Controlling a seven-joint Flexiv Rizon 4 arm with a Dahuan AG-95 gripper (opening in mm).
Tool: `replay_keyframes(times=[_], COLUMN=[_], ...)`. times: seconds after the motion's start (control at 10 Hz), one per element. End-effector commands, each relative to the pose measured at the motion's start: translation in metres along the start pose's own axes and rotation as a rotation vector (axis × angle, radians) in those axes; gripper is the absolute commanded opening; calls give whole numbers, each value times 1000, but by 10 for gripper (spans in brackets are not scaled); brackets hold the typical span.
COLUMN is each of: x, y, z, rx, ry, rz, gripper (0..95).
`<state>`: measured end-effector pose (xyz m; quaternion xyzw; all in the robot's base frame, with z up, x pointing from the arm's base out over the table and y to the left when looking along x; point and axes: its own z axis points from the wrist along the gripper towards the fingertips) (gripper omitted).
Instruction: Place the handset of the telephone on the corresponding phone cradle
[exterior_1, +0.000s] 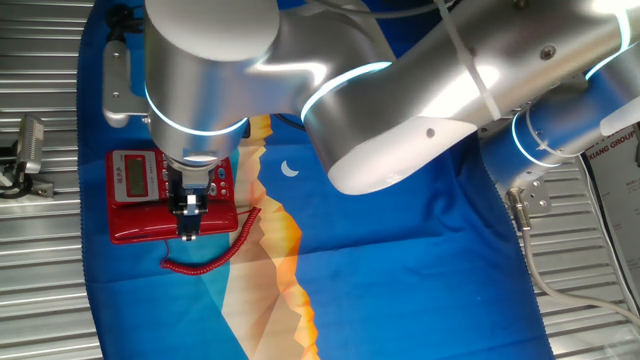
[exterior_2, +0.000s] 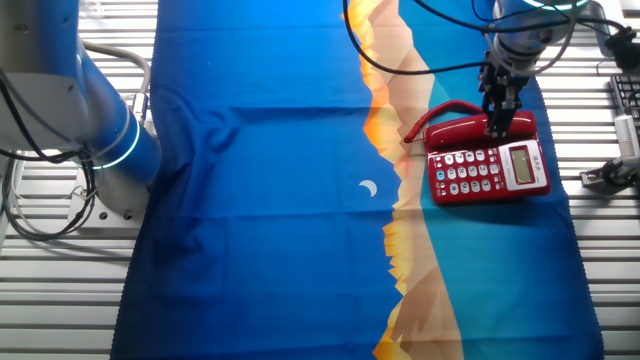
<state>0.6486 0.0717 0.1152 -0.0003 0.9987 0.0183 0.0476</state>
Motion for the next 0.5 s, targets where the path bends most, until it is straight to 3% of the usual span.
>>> replay_keyframes(times=[0.1, 0.5], x=[0, 0], y=[1, 1], z=[0, 0], rx=[-4, -9], ry=[6, 4], rz=[0, -2], gripper=[760, 760])
